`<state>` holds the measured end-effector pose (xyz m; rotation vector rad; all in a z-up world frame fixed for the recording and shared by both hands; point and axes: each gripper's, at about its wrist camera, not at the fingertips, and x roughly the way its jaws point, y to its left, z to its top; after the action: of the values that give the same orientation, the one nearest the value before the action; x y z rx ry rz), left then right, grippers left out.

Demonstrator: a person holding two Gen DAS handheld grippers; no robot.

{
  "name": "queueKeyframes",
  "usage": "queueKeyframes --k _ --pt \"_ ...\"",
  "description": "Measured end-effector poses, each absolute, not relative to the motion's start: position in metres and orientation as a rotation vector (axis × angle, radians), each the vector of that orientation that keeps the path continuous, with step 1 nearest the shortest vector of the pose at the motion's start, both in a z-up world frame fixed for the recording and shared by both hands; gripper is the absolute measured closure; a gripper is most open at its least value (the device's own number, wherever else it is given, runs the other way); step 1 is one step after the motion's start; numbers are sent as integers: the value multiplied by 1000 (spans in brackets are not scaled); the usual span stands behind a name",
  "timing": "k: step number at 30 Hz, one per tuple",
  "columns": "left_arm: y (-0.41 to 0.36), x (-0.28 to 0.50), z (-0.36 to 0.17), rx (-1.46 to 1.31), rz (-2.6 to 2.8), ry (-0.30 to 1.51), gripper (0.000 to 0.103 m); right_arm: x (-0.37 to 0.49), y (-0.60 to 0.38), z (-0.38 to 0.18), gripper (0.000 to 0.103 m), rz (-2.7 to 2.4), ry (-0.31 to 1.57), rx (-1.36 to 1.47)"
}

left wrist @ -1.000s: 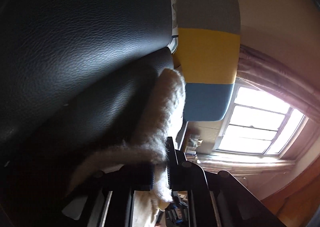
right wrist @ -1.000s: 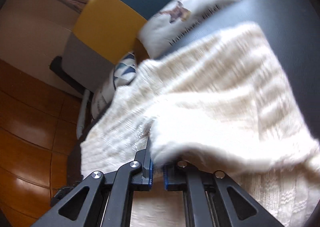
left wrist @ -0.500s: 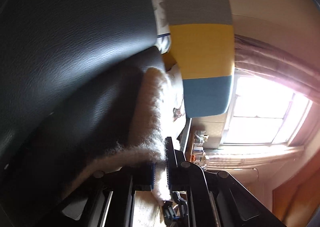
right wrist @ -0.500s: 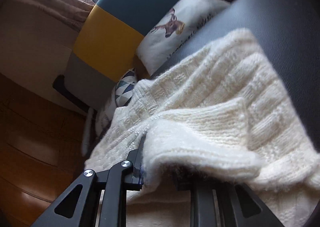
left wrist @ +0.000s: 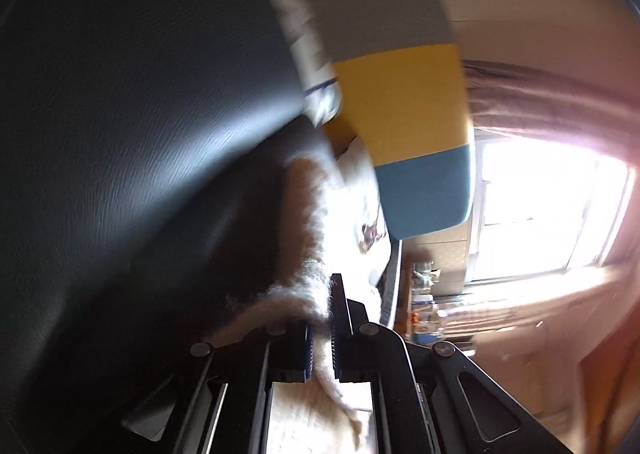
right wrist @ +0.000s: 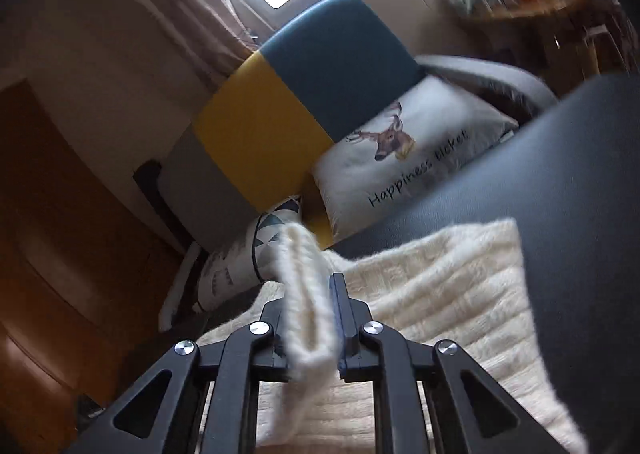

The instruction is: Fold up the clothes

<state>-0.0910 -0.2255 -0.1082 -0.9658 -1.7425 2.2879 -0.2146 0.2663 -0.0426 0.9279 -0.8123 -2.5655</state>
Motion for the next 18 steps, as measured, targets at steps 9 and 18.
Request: queueKeyframes --k 9,18 --pt "-223 -83 -136 -1103 2318 -1670 96 -198 296 -127 89 -2460 -1048 1163" --pt "-211 -82 -121 -1159 2525 -1397 96 -199 256 -79 95 -2641 -427 1265"
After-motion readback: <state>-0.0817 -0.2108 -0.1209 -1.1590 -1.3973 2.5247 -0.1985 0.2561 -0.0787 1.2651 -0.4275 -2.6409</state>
